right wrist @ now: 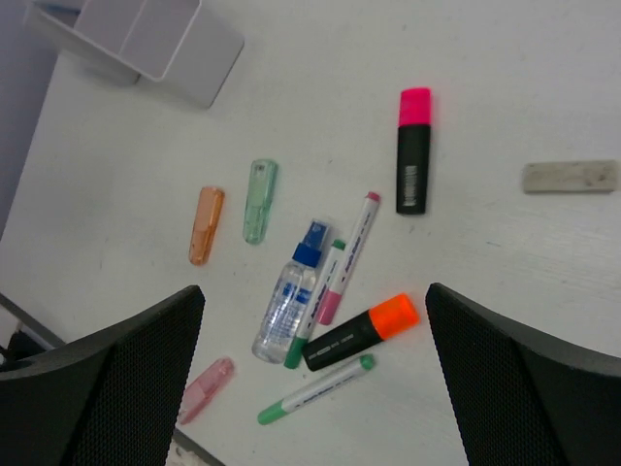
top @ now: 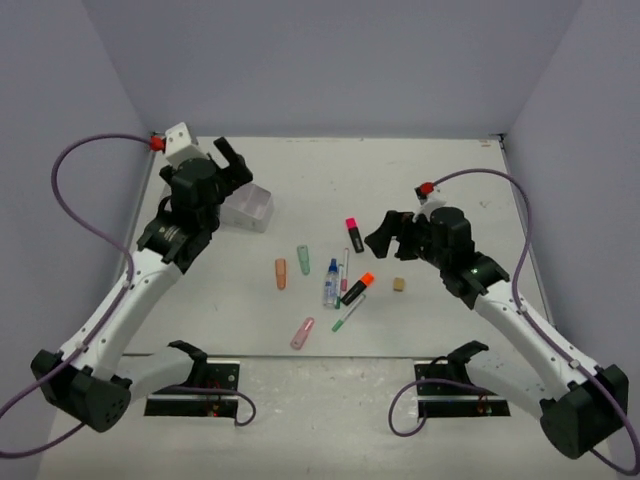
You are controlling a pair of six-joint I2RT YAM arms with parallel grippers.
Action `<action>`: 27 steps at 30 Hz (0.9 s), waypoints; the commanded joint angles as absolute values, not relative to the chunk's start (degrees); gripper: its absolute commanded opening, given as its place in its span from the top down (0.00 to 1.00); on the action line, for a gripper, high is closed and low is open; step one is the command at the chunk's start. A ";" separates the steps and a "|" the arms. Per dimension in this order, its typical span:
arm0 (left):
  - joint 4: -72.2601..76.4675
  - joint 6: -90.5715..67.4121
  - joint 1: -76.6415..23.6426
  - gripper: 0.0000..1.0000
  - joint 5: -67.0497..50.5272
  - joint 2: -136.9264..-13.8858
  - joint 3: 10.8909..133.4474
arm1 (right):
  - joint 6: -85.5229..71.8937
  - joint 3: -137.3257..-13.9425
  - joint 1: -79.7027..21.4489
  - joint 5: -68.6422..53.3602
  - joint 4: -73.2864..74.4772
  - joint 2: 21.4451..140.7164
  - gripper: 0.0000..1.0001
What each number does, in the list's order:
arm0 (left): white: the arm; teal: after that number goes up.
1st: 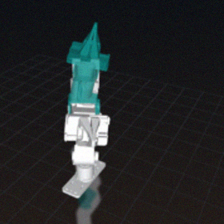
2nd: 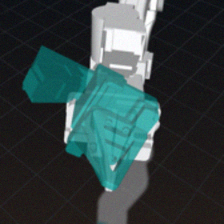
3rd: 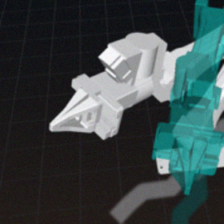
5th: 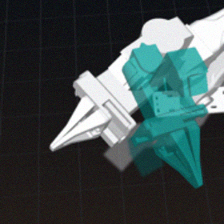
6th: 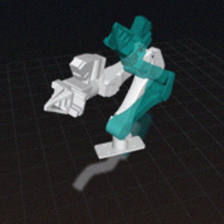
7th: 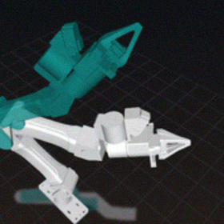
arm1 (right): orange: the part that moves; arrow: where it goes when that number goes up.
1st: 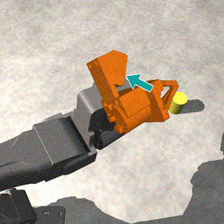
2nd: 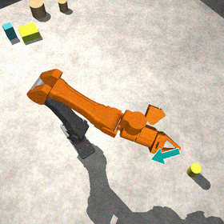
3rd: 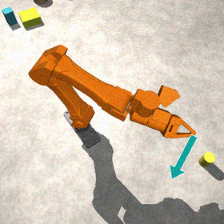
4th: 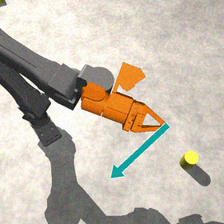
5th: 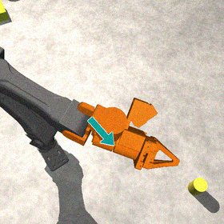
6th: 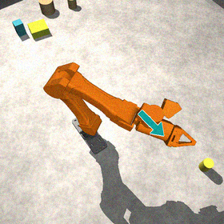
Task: Sort the stationery into containers
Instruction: Pick up the pen from the center of the board.
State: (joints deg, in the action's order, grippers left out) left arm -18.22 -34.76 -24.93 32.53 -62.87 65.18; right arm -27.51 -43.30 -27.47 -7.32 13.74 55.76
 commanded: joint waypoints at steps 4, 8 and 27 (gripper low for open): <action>-35.43 -28.90 -25.58 0.00 26.36 -45.92 57.65 | -32.04 -57.48 -39.45 -0.89 15.54 78.35 0.18; -35.23 -24.22 -25.58 0.00 26.48 -38.58 54.35 | -32.20 -69.83 -45.44 9.04 21.54 91.57 0.28; -30.67 -25.08 -25.45 0.00 24.17 -34.32 44.82 | -33.22 -90.48 -50.43 14.62 29.82 121.92 0.54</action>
